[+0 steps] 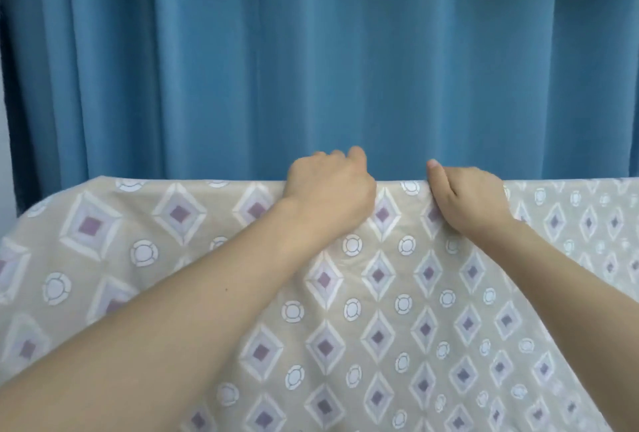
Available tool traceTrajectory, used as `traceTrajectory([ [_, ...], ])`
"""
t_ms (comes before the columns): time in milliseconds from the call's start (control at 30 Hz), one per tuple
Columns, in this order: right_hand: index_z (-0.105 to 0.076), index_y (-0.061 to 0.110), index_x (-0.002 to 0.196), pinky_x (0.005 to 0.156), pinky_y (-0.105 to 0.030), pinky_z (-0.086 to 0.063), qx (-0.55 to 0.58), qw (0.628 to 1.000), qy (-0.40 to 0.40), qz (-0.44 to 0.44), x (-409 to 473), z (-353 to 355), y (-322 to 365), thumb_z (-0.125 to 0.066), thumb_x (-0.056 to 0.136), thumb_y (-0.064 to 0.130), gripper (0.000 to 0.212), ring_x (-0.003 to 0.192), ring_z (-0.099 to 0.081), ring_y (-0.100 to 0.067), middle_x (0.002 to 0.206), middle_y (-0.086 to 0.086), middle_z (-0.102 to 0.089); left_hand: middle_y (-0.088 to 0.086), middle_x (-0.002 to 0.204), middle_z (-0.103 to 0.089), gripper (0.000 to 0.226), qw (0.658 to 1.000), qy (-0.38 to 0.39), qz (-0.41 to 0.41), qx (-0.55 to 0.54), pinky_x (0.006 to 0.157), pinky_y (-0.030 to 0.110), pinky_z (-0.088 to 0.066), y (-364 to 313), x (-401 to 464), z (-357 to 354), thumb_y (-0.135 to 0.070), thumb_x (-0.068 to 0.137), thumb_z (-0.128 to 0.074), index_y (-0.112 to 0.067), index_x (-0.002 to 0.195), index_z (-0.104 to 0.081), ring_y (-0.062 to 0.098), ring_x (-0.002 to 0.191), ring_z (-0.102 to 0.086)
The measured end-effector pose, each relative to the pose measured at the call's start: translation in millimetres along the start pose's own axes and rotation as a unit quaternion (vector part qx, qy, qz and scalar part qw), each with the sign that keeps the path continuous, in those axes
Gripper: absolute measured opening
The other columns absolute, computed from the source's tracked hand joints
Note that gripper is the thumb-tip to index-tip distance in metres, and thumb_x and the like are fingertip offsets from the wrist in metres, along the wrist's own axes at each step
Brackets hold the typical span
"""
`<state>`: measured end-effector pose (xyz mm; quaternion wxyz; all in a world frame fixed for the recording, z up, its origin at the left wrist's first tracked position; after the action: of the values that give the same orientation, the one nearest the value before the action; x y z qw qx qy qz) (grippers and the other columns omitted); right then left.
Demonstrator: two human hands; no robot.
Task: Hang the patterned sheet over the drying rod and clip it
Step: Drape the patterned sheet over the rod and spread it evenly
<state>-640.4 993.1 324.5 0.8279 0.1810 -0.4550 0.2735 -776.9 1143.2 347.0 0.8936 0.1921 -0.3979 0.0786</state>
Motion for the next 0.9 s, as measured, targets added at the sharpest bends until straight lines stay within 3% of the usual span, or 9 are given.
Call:
traceTrajectory([
  [100, -0.043, 0.01, 0.057, 0.066, -0.035, -0.038, 0.022, 0.996, 0.086, -0.009, 21.1, 2.6, 5.8, -0.023, 0.102, 0.045, 0.061, 0.07, -0.053, -0.03, 0.063, -0.004, -0.055, 0.006, 0.104, -0.062, 0.034, 0.998, -0.024, -0.055, 0.031, 0.064, 0.033, -0.029, -35.1, 6.9, -9.5, -0.036, 0.104, -0.026, -0.014, 0.108, -0.052, 0.03, 0.092, -0.059],
  [200, -0.037, 0.009, 0.057, 0.062, -0.034, -0.039, 0.089, 0.984, 0.154, 0.013, 30.2, 7.0, -0.2, -0.025, 0.1, 0.056, 0.065, 0.058, -0.049, -0.023, 0.058, -0.005, -0.049, 0.007, 0.095, -0.064, 0.046, 0.999, 0.015, -0.042, 0.031, 0.065, 0.033, -0.032, -43.2, 15.6, -9.8, -0.038, 0.106, -0.018, -0.017, 0.097, -0.058, 0.031, 0.089, -0.061],
  [333, -0.051, 0.004, 0.063, 0.064, -0.035, -0.041, 0.04, 0.999, 0.023, 0.018, 17.6, 14.4, -45.7, -0.02, 0.102, 0.05, 0.068, 0.064, -0.056, -0.03, 0.054, -0.005, -0.057, -0.001, 0.076, -0.04, 0.031, 0.986, 0.15, -0.04, -0.054, 0.066, 0.034, -0.033, -39.3, 42.8, -10.9, -0.015, 0.101, -0.021, -0.013, 0.073, -0.035, 0.022, 0.072, -0.044],
  [433, -0.044, 0.008, 0.057, 0.062, -0.036, -0.035, -0.003, 1.0, -0.003, -0.013, 5.1, 13.3, -84.9, -0.02, 0.103, 0.043, 0.063, 0.069, -0.052, -0.035, 0.057, -0.006, -0.053, 0.0, 0.075, -0.035, 0.028, 0.975, 0.21, -0.024, -0.065, 0.06, 0.031, -0.032, -44.0, 51.9, -9.7, -0.005, 0.097, -0.025, -0.015, 0.071, -0.029, 0.017, 0.066, -0.038],
  [500, -0.037, 0.009, 0.055, 0.062, -0.035, -0.03, 0.009, 1.0, 0.015, -0.018, 1.0, 10.3, -103.8, -0.022, 0.104, 0.04, 0.06, 0.068, -0.051, -0.036, 0.056, -0.007, -0.049, -0.001, 0.076, -0.041, 0.029, 0.985, 0.172, 0.006, -0.032, 0.061, 0.031, -0.032, -54.8, 50.6, -7.6, -0.011, 0.097, -0.026, -0.017, 0.07, -0.033, 0.019, 0.068, -0.041],
  [567, -0.035, 0.008, 0.055, 0.062, -0.035, -0.031, 0.02, 0.999, 0.034, -0.027, 4.2, 9.4, -112.5, -0.023, 0.103, 0.04, 0.059, 0.067, -0.049, -0.035, 0.056, -0.007, -0.046, 0.002, 0.084, -0.055, 0.03, 0.998, 0.058, 0.024, 0.0, 0.063, 0.033, -0.033, -81.6, 46.7, -6.6, -0.02, 0.101, -0.028, -0.015, 0.075, -0.042, 0.025, 0.072, -0.047],
  [667, -0.045, 0.01, 0.061, 0.071, -0.036, -0.039, 0.019, 0.991, 0.133, -0.024, 23.6, 7.4, -111.6, -0.02, 0.099, 0.057, 0.065, 0.077, -0.054, -0.03, 0.066, -0.004, -0.053, 0.005, 0.103, -0.062, 0.034, 0.999, -0.05, -0.017, 0.014, 0.064, 0.034, -0.032, -135.1, 47.0, -14.0, -0.033, 0.105, -0.027, -0.014, 0.103, -0.055, 0.03, 0.092, -0.058],
  [800, -0.064, 0.011, 0.096, 0.096, -0.04, -0.042, 0.111, 0.952, 0.278, -0.063, 46.4, -1.5, -126.3, -0.015, 0.089, 0.076, 0.082, 0.1, -0.059, -0.026, 0.1, -0.005, -0.064, 0.005, 0.1, -0.064, 0.041, 0.999, 0.03, -0.023, 0.021, 0.064, 0.034, -0.031, -154.7, 69.8, -27.0, -0.034, 0.105, -0.021, -0.018, 0.1, -0.059, 0.031, 0.092, -0.06],
  [900, -0.065, 0.006, 0.079, 0.08, -0.038, -0.046, 0.091, 0.981, 0.169, -0.036, 44.8, -2.3, -154.9, -0.014, 0.092, 0.071, 0.083, 0.085, -0.06, -0.029, 0.083, -0.008, -0.065, -0.006, 0.081, -0.042, 0.03, 0.985, 0.164, -0.032, -0.033, 0.072, 0.04, -0.038, -147.1, 90.9, -28.2, -0.024, 0.101, -0.027, -0.02, 0.075, -0.042, 0.027, 0.086, -0.046],
])
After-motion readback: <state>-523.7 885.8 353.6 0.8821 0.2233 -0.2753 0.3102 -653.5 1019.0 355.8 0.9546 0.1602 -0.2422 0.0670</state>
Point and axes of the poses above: each hand's wrist, its own x-axis towards the middle knuckle, its own z-axis out of the back of the hand, y = z × x, the point moved 3 cm from there along x, towards the middle knuckle
